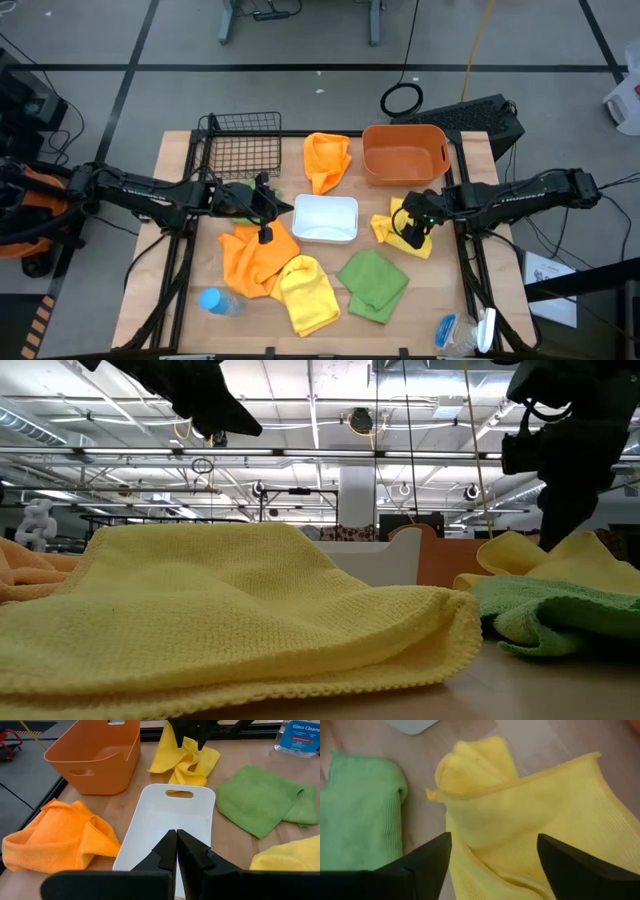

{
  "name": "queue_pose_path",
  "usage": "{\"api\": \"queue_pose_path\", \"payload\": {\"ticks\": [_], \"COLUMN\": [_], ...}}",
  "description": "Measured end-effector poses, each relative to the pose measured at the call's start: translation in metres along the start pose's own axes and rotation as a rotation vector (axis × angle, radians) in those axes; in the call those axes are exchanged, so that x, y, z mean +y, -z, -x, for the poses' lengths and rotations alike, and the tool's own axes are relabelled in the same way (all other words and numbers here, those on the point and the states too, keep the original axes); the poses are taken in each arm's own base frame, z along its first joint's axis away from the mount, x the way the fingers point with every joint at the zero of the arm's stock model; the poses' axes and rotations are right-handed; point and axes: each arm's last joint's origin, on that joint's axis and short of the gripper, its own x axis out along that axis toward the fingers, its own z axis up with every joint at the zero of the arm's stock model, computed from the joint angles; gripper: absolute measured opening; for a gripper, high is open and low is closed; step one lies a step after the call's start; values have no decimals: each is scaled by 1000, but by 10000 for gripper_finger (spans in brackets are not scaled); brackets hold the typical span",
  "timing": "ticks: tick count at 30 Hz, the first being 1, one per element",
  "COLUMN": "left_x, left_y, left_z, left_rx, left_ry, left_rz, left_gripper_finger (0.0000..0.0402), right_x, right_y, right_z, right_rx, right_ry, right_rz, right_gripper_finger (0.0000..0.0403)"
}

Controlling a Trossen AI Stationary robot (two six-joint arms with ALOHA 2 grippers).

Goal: Sort microfiber towel by color & place in baskets
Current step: Put the top yellow microfiber towel into the white bin

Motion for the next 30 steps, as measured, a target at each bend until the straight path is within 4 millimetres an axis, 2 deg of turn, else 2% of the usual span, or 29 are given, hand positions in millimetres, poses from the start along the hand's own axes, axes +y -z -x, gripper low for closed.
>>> {"api": "queue_pose_path", "payload": {"ticks": [7, 16, 24, 30], "left_x": [0, -1, -1, -1], "left_y": [-1, -5, -5, -5], "left_z": [0, 0, 0, 0], "left_rx": [-9, -48, -46, -50], "left_ry": [0, 9, 11, 1], "left_rz": [52, 59, 58, 58], "left_gripper_finger": [18, 18, 18, 18], "right_x": [5, 9, 9, 13], "right_y": [4, 10, 16, 16], "right_z": [0, -1, -19, -36], "right_rx": [24, 41, 111, 131], "right_ry": [-35, -20, 48, 96], "right_rz": [194, 295, 237, 294], "right_gripper_finger": [325, 366, 373, 373]}}
